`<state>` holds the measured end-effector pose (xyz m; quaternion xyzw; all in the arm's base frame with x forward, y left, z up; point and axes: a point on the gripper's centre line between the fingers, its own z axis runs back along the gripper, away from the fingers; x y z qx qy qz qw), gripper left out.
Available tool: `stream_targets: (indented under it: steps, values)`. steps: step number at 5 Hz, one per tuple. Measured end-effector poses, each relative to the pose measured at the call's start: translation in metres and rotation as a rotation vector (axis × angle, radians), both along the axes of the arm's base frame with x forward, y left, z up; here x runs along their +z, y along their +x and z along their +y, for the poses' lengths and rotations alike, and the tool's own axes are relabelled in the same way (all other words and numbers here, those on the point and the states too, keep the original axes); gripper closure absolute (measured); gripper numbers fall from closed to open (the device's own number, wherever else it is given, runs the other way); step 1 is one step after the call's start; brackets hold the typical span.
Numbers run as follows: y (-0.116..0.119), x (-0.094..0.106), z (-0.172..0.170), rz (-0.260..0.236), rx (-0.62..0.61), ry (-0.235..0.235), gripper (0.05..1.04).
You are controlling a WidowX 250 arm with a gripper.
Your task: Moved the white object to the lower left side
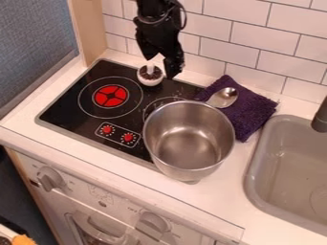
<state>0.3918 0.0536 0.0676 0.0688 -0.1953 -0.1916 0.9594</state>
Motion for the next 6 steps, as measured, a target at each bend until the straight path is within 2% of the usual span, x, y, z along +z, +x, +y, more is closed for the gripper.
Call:
stream_targets:
  steps: [3, 4, 6]
  values:
    - [0.016, -0.018, 0.017, 0.031, 0.012, 0.0, 0.083]
    - [0.015, -0.031, 0.021, 0.062, 0.018, 0.0, 0.137]
    - [0.015, -0.034, 0.025, 0.074, 0.041, 0.03, 0.714]
